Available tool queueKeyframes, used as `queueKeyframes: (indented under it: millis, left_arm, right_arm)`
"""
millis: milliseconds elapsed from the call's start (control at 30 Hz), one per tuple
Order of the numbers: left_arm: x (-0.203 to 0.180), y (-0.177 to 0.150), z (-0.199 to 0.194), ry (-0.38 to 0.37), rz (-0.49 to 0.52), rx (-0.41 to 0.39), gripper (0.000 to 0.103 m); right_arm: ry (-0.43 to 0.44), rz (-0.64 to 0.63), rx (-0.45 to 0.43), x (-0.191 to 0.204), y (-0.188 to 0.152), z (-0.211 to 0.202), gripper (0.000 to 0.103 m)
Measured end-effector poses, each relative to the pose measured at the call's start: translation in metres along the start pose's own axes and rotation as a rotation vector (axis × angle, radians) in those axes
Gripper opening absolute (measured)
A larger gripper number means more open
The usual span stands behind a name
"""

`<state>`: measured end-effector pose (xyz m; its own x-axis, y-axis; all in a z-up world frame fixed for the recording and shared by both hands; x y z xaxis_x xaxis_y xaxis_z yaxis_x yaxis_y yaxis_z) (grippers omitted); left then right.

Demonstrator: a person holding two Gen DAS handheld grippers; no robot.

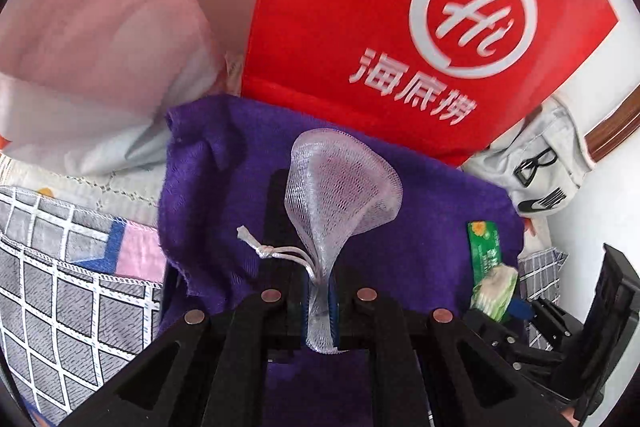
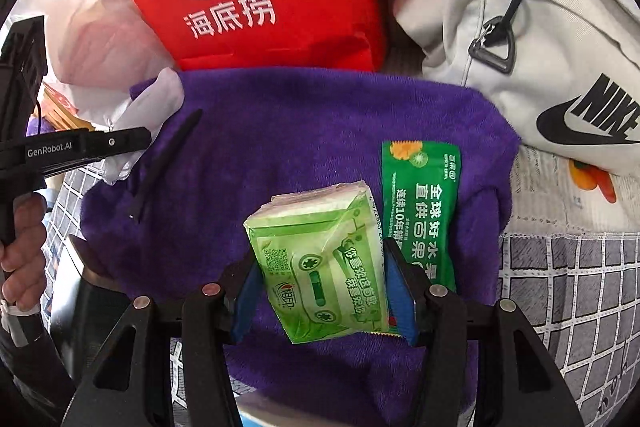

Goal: Organize soft objects
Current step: 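Release the mesh bag from the left tool while the right tool releases the wet-wipe pack onto the towel, then lift both open tools away from the purple towel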

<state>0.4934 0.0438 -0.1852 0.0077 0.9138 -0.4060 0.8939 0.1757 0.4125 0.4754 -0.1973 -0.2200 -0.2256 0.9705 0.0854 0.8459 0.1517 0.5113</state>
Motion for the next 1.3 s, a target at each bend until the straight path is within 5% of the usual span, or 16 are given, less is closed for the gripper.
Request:
queueKeyframes:
  millis: [233,333,500,567,900,1300]
  left_arm:
    - [0.003,-0.001,0.01,0.011,0.01,0.01,0.012]
    - [0.0,0.002,0.013,0.001,0.005,0.006,0.039]
    - [-0.009,0.009,0.016,0.019,0.017,0.001,0.048]
    - [-0.014,0.009,0.013,0.01,0.026,-0.011,0.061]
    - [-0.021,-0.005,-0.035,0.037,0.032,-0.072,0.062]
    - [-0.026,-0.087,-0.117,0.053,0.089,-0.128,0.062]
  right_arm:
    - [0.007,-0.005,0.01,0.001,-0.001,0.001,0.061]
    - [0.014,-0.008,0.008,0.001,0.002,0.003,0.07]
    - [-0.004,-0.02,-0.021,0.002,0.002,-0.005,0.071]
    - [-0.007,-0.023,-0.036,-0.001,0.004,-0.013,0.071]
    - [-0.01,0.013,-0.186,-0.003,-0.002,-0.072,0.071]
    - [-0.017,-0.007,-0.264,0.03,-0.094,-0.157,0.071]
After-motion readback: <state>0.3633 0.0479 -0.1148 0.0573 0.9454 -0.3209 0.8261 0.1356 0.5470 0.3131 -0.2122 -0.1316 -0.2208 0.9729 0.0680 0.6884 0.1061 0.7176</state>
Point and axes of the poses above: each gripper's, at about its wrist camera, not at the fingertips, and z roughly the way its jaws point, x to its left, y to its top, the point moved 2 cm from there along z, roughly the way its jaws point, and after that the axes turned 6 degrees about -y, right-handed, at the moved point
